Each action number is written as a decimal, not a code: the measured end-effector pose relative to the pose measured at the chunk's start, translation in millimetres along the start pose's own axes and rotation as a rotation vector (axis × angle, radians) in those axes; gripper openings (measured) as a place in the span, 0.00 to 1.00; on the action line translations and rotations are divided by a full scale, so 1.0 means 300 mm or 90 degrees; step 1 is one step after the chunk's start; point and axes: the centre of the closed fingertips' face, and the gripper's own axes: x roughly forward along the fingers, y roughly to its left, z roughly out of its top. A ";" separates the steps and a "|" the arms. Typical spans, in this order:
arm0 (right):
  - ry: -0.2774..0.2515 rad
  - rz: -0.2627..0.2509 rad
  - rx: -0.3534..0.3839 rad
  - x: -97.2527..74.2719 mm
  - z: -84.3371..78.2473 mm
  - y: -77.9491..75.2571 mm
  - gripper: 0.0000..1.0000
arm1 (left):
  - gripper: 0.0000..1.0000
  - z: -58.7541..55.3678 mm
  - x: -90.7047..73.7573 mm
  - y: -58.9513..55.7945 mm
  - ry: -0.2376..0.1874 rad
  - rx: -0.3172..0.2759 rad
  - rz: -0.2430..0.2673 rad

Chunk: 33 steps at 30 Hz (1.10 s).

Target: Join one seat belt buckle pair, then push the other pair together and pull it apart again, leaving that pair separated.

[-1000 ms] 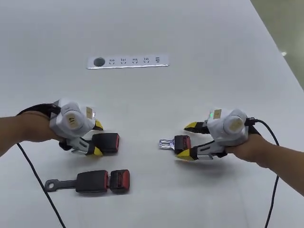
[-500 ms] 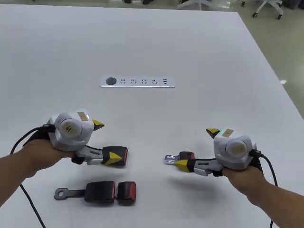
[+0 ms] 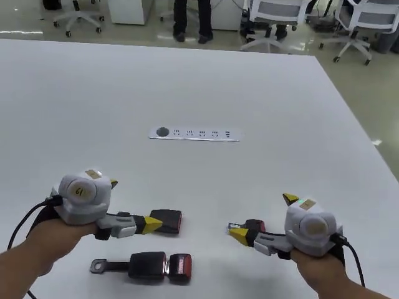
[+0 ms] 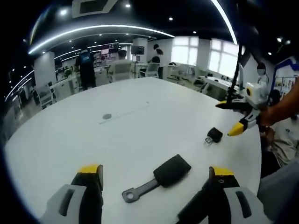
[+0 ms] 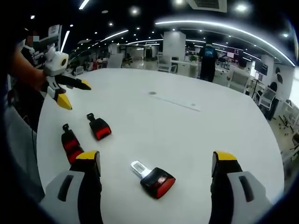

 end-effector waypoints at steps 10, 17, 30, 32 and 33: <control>-0.023 -0.018 0.015 -0.084 0.005 0.060 1.00 | 1.00 -0.029 -0.109 -0.007 -0.043 -0.047 0.012; -0.037 -0.021 0.003 -0.154 0.010 0.097 1.00 | 1.00 -0.059 -0.182 -0.055 -0.072 -0.085 0.003; -0.038 0.010 -0.031 -0.244 -0.013 0.219 1.00 | 1.00 -0.132 -0.322 -0.127 -0.068 -0.037 -0.032; -0.040 0.010 -0.032 -0.258 -0.019 0.233 1.00 | 1.00 -0.143 -0.340 -0.114 -0.068 -0.028 -0.032; -0.043 0.010 -0.031 -0.258 -0.020 0.231 1.00 | 1.00 -0.149 -0.347 -0.110 -0.068 -0.029 -0.032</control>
